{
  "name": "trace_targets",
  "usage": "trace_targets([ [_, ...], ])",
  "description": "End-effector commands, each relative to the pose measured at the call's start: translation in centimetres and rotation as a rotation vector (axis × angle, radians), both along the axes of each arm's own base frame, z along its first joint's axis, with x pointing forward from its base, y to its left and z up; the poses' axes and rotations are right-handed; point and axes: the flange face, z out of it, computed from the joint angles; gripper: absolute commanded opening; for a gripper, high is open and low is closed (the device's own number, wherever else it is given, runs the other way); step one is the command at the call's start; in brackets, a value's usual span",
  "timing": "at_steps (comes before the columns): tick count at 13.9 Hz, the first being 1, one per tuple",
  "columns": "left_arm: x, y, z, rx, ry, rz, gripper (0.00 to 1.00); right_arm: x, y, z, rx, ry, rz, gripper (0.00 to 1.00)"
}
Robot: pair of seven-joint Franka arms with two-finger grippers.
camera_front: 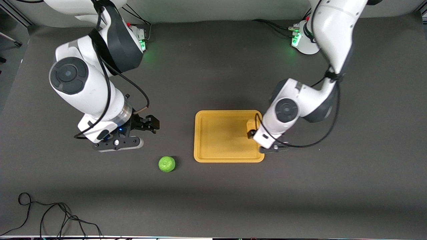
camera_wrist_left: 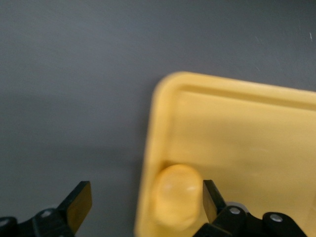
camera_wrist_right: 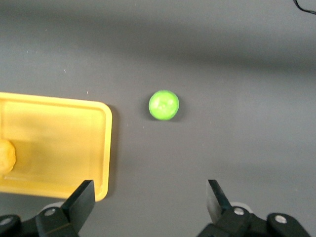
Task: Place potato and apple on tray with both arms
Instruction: 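Release the potato on the tray while the right gripper nears the apple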
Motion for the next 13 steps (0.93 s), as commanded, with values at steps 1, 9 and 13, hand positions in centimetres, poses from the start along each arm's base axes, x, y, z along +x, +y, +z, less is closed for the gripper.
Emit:
trace_targets([
  [1,0.1,8.6,7.2,0.029,0.023,-0.050,1.00,2.1,-0.1,-4.6,0.001,-0.010,-0.025,1.00],
  [9,-0.6,28.8,14.8,0.037,-0.055,-0.183,1.00,3.3,-1.2,-22.0,0.028,-0.101,-0.048,1.00],
  [13,-1.6,28.1,17.8,0.047,-0.094,-0.197,1.00,3.3,-0.6,-28.6,0.025,-0.113,-0.041,1.00],
])
